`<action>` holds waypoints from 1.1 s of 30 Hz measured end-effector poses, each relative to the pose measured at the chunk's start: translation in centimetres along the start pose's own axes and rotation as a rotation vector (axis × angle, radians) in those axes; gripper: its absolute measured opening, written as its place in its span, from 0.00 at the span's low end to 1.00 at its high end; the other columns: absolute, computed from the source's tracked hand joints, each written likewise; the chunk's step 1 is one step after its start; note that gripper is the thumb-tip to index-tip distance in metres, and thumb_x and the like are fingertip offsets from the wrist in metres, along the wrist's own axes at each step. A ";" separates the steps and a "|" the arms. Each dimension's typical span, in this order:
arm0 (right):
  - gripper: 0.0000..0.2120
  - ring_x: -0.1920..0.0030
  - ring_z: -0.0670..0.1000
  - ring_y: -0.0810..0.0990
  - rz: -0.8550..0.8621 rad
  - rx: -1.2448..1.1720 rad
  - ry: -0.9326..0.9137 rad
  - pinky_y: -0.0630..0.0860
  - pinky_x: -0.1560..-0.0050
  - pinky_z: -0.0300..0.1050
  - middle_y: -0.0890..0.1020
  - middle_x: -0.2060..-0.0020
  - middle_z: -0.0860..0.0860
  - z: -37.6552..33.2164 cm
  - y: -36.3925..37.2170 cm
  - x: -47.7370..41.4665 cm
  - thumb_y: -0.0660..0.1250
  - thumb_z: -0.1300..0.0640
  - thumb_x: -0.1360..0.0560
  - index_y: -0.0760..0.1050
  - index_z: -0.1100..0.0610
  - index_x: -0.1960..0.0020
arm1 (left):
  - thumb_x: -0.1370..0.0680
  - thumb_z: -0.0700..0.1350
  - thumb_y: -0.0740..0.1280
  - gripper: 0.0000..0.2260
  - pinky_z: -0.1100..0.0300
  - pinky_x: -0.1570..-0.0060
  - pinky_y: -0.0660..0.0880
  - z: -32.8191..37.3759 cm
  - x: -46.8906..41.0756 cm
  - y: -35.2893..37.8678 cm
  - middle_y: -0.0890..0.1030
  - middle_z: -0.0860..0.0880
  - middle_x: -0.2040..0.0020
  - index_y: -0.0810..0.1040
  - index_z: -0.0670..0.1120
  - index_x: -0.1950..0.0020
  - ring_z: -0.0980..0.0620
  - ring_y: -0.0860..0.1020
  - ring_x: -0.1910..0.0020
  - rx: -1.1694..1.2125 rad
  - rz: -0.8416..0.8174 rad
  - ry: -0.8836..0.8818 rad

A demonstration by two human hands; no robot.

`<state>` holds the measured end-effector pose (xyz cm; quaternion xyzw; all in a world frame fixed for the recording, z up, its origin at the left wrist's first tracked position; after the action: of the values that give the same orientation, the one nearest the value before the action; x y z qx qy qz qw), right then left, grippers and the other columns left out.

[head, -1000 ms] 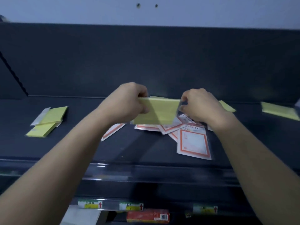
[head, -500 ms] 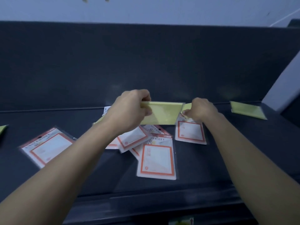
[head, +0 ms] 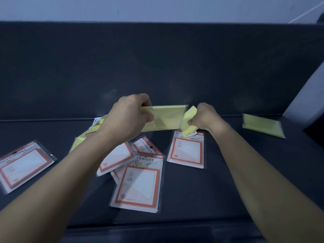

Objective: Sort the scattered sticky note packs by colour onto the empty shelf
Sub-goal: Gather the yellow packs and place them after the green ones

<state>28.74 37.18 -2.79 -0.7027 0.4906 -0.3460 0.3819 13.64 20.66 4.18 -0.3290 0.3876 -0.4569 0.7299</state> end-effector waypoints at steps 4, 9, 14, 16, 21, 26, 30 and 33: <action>0.08 0.53 0.57 0.79 0.137 -0.069 -0.093 0.73 0.59 0.44 0.80 0.51 0.56 0.9 -2.2 1.3 0.67 0.62 0.26 0.74 0.65 0.48 | 0.25 0.42 0.69 0.06 0.60 0.71 0.63 1.3 0.0 0.7 0.73 0.54 0.65 0.73 0.49 0.57 0.54 0.71 0.66 0.024 0.004 0.037; 0.09 0.53 0.57 0.76 0.208 -0.023 -0.143 0.71 0.59 0.46 0.77 0.53 0.54 1.8 -5.1 5.5 0.68 0.58 0.25 0.69 0.58 0.51 | 0.26 0.43 0.70 0.05 0.58 0.66 0.65 2.8 0.3 1.3 0.75 0.50 0.61 0.74 0.49 0.57 0.48 0.74 0.60 0.068 -0.008 0.117; 0.08 0.51 0.55 0.77 0.344 -0.055 -0.076 0.76 0.52 0.51 0.78 0.51 0.53 2.7 -7.3 12.2 0.68 0.60 0.26 0.73 0.56 0.47 | 0.27 0.44 0.71 0.07 0.59 0.69 0.64 4.3 1.9 1.2 0.75 0.51 0.63 0.73 0.49 0.59 0.53 0.72 0.65 0.163 -0.060 0.238; 0.09 0.50 0.54 0.77 0.407 -0.051 -0.029 0.76 0.51 0.51 0.78 0.48 0.52 3.4 -8.0 14.9 0.66 0.62 0.25 0.74 0.55 0.45 | 0.28 0.44 0.72 0.08 0.60 0.71 0.64 4.9 2.8 1.1 0.74 0.52 0.65 0.73 0.48 0.60 0.55 0.71 0.67 0.203 -0.079 0.277; 0.21 0.44 0.57 0.77 0.560 0.028 0.239 0.75 0.50 0.47 0.77 0.39 0.53 6.2 -7.7 25.5 0.59 0.69 0.25 0.74 0.51 0.37 | 0.26 0.44 0.70 0.05 0.60 0.70 0.67 6.5 7.4 1.1 0.76 0.50 0.64 0.74 0.48 0.59 0.53 0.74 0.67 0.289 -0.232 0.482; 0.24 0.45 0.59 0.77 0.663 0.108 0.501 0.75 0.52 0.47 0.79 0.43 0.56 7.4 -6.6 36.9 0.56 0.70 0.26 0.75 0.50 0.38 | 0.26 0.44 0.70 0.06 0.60 0.70 0.66 9.7 13.4 2.0 0.75 0.50 0.63 0.74 0.47 0.59 0.52 0.73 0.65 0.368 -0.408 0.660; 0.22 0.49 0.59 0.78 0.788 0.068 0.710 0.78 0.53 0.49 0.79 0.43 0.56 8.9 -6.3 46.9 0.57 0.69 0.27 0.77 0.49 0.42 | 0.26 0.44 0.70 0.08 0.59 0.72 0.66 14.2 19.5 2.6 0.75 0.51 0.63 0.72 0.49 0.62 0.54 0.73 0.67 0.449 -0.513 0.840; 0.18 0.49 0.57 0.77 0.864 0.084 0.867 0.74 0.54 0.44 0.79 0.45 0.54 10.1 -5.9 54.8 0.59 0.67 0.27 0.77 0.50 0.44 | 0.27 0.43 0.71 0.10 0.59 0.70 0.68 17.6 25.2 3.1 0.73 0.53 0.64 0.71 0.49 0.64 0.53 0.73 0.67 0.522 -0.615 0.965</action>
<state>55.21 -11.78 3.75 -0.2201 0.8277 -0.4332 0.2806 37.29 0.75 3.47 0.0069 0.4367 -0.8225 0.3642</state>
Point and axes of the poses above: each hand's wrist, its own x-axis away from the middle knuckle, its own y-axis out of the palm, z = x × y, the point moved 3 cm from there along -x, towards the middle knuckle
